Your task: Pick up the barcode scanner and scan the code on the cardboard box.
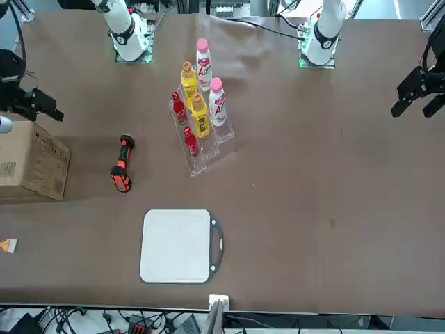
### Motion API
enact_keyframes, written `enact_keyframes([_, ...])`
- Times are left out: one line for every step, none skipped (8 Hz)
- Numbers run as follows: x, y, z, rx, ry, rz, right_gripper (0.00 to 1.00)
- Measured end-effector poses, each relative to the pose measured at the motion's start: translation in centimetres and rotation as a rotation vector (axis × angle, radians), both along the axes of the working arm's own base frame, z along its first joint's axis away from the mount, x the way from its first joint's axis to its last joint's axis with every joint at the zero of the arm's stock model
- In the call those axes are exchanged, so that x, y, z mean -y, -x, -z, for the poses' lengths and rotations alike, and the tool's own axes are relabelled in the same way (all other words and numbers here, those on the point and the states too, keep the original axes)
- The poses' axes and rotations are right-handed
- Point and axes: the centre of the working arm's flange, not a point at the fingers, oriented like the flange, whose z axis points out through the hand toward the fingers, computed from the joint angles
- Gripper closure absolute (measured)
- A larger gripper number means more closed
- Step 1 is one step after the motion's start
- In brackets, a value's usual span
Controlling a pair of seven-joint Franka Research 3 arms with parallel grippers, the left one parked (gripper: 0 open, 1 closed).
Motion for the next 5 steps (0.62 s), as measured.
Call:
enact_keyframes([-0.22, -0.02, 0.05, -0.001, 0.000, -0.004, 0.00])
enact_keyframes([-0.17, -0.07, 0.14, -0.002, 0.000, -0.003, 0.00])
enact_keyframes([-0.15, -0.08, 0.14, -0.002, 0.000, -0.003, 0.00])
enact_keyframes([-0.16, -0.08, 0.13, -0.002, 0.000, -0.003, 0.00])
enact_keyframes([-0.16, -0.08, 0.13, -0.002, 0.000, -0.003, 0.00])
